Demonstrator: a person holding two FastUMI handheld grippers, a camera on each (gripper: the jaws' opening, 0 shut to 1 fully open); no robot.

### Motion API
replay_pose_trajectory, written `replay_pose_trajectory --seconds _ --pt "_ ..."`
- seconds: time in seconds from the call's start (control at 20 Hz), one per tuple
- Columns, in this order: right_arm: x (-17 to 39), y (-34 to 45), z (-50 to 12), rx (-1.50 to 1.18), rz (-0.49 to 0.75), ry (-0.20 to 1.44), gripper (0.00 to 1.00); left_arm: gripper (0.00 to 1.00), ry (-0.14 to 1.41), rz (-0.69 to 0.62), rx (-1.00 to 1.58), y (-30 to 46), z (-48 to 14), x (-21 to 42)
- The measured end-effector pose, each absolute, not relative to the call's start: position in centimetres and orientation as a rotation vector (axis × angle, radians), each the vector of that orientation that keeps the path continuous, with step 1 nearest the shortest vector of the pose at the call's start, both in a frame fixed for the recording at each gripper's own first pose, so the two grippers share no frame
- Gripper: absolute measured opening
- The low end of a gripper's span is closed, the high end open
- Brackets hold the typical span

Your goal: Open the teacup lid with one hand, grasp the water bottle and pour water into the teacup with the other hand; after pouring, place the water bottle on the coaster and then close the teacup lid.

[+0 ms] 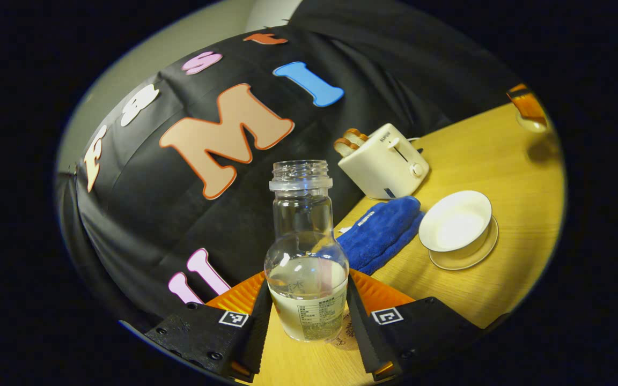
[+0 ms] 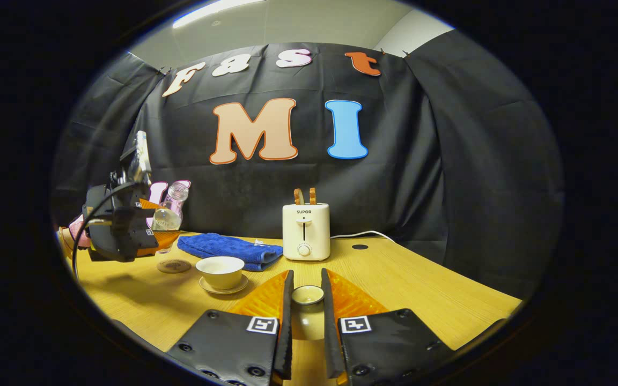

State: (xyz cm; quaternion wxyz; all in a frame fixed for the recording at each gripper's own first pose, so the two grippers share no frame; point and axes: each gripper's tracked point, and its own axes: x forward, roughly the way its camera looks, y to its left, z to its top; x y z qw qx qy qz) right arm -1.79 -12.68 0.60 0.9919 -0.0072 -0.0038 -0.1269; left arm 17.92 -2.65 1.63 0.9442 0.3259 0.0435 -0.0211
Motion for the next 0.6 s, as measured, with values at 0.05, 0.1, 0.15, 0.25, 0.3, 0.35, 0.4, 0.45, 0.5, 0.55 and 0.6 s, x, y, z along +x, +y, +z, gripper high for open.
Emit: replay_pose_trajectory --seconds 0.05,0.1,0.15,0.25,0.3,0.35,0.4,0.45,0.5,0.55,0.6 --pt "-1.8 -12.7 0.6 -0.015 -0.256 -0.007 0.28 0.68 0.079 -0.035 0.591 -2.1 1.7 17.9" --pt "-1.9 -12.8 0.6 -0.015 -0.260 -0.007 0.28 0.68 0.069 -0.036 0.502 -1.9 1.8 18.0" --pt "-1.9 -12.9 0.6 -0.015 -0.264 -0.008 0.28 0.67 0.058 -0.044 0.406 -1.6 1.9 18.0" --pt "-1.9 -12.9 0.6 -0.015 -0.268 -0.009 0.28 0.68 0.033 -0.054 0.208 -1.4 2.4 18.5" --pt "-1.9 -12.9 0.6 -0.015 -0.269 -0.009 0.28 0.68 0.033 -0.065 0.124 -1.2 2.4 18.6" --pt "-1.9 -13.0 0.6 -0.016 -0.272 -0.008 0.28 0.68 0.041 -0.076 0.061 -1.0 2.1 18.6" --pt "-1.9 -13.1 0.6 -0.016 -0.274 -0.008 0.28 0.67 0.049 -0.086 0.015 -1.0 2.1 18.7" --pt "-1.9 -13.1 0.6 -0.016 -0.277 -0.009 0.28 0.67 0.052 -0.093 -0.010 -1.0 1.9 18.7" --pt "-1.9 -13.1 0.6 -0.016 -0.278 -0.009 0.28 0.67 0.053 -0.098 -0.028 -1.1 1.9 18.8" --pt "-1.9 -13.1 0.6 -0.016 -0.280 -0.008 0.28 0.67 0.063 -0.110 -0.042 -1.1 1.5 18.8" --pt "-1.9 -13.1 0.6 -0.016 -0.281 -0.009 0.28 0.67 0.077 -0.120 -0.051 -1.1 1.1 18.8"
